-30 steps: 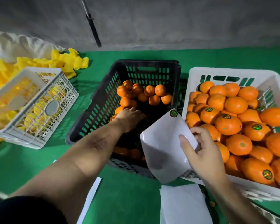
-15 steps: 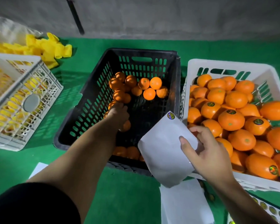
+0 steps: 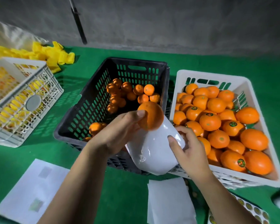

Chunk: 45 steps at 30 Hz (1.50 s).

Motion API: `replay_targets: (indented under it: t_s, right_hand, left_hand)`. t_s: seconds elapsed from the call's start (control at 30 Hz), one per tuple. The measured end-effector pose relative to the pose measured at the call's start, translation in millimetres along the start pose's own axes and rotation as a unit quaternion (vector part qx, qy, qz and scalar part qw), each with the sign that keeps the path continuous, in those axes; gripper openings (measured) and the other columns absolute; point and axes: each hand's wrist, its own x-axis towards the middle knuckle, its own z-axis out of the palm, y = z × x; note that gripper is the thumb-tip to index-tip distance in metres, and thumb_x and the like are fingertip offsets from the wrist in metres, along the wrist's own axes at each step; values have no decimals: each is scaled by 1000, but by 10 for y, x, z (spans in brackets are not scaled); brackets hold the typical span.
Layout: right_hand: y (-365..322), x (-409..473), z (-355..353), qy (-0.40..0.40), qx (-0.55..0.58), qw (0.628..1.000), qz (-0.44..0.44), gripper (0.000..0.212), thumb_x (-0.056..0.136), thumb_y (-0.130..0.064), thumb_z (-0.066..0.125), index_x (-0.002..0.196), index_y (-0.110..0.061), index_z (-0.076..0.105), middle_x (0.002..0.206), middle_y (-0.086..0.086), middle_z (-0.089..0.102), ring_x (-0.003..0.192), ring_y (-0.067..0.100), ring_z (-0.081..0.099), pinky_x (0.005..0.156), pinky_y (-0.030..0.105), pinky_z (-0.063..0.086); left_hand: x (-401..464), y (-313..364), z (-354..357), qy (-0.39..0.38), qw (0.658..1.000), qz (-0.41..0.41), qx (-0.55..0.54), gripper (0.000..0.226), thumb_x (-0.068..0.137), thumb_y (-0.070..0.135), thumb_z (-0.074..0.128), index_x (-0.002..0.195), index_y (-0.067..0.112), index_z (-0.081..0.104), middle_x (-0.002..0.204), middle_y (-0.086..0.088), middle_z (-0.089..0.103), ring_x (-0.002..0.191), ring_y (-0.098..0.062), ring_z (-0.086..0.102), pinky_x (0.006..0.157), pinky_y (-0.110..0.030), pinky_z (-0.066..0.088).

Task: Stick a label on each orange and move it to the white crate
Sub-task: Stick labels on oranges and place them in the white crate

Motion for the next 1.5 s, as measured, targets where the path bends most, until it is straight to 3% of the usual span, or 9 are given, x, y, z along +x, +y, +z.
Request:
replay_targets:
  t_s: [0.1, 0.13, 0.17, 0.27, 0.7, 0.77, 0.87, 1.1, 1.5]
  right_hand:
    - [-48, -91, -104, 20, 37, 999, -24, 34, 95, -57, 67, 124, -40, 62, 102, -15, 68, 88, 12, 67, 62, 34, 56]
    - [-66, -132, -146, 22, 41, 999, -17, 34, 94, -56, 68, 124, -41, 61, 97, -14, 66, 83, 13, 66, 63, 36, 57]
    - [-89, -176, -195, 28, 24, 999, -10, 37, 93, -55, 70, 126, -44, 59, 98, -14, 64, 84, 15, 66, 67, 41, 59]
    - [-166, -261, -335, 59, -88, 993, -42, 53, 91, -41, 75, 138, -42, 49, 121, -12, 54, 111, 14, 59, 90, 31, 52]
    - [-744, -353, -258, -68, 73, 991, -89, 31, 105, -3, 56, 126, -21, 67, 109, -4, 69, 113, -4, 62, 89, 24, 53]
    - [-845, -370, -231, -95, 120, 968, -199, 30, 100, 10, 39, 115, 3, 65, 107, -57, -18, 113, -18, 56, 86, 27, 57]
    - [-705, -420, -344, 23, -21, 994, -101, 12, 95, -20, 66, 105, -25, 66, 106, -20, 59, 92, 5, 63, 72, 41, 56]
    - [-733, -467, -418, -9, 8, 997, -71, 27, 88, 2, 76, 91, -22, 64, 85, -5, 57, 76, 15, 54, 63, 19, 44]
    - [-809, -490, -695, -163, 54, 985, -30, 5, 93, -41, 76, 94, -41, 71, 87, -11, 65, 81, 12, 63, 71, 29, 54]
  left_hand:
    - [-328, -146, 170, -64, 998, 5, 5, 61, 73, 3, 36, 118, 12, 77, 109, -1, 72, 101, 1, 66, 110, -32, 47]
    - [-475, -128, 238, -69, 996, -18, 48, 150, 24, 106, 31, 130, 6, 68, 113, -6, 70, 101, 4, 67, 106, -25, 51]
    - [-539, -239, 236, -34, 998, 10, 46, 90, 81, 74, 69, 135, 2, 62, 123, -13, 72, 109, -3, 70, 106, -27, 53]
    - [-526, -229, 392, 12, 1000, 7, -12, 86, 63, 64, 92, 128, 12, 71, 132, -19, 71, 125, -33, 68, 106, -39, 56]
    - [-632, -612, 715, -1, 999, 41, 7, 73, 86, 73, 68, 139, 22, 67, 147, -10, 63, 141, -28, 54, 114, -38, 45]
    - [-611, -588, 789, 21, 998, 41, 31, 78, 86, 80, 61, 137, 22, 68, 143, -8, 66, 139, -21, 56, 112, -35, 45]
    - [-540, -543, 914, 18, 985, 59, 163, 110, 73, 101, 41, 121, 5, 63, 106, -13, 68, 111, 12, 61, 94, -38, 48]
    - [-656, -620, 1025, 82, 987, 135, 11, 113, 63, 83, 80, 123, -8, 52, 111, -35, 58, 101, -32, 59, 90, -46, 45]
    - [-675, -652, 884, 38, 995, 68, -61, 108, 54, 79, 88, 127, 4, 58, 116, -19, 70, 114, -32, 67, 99, -41, 55]
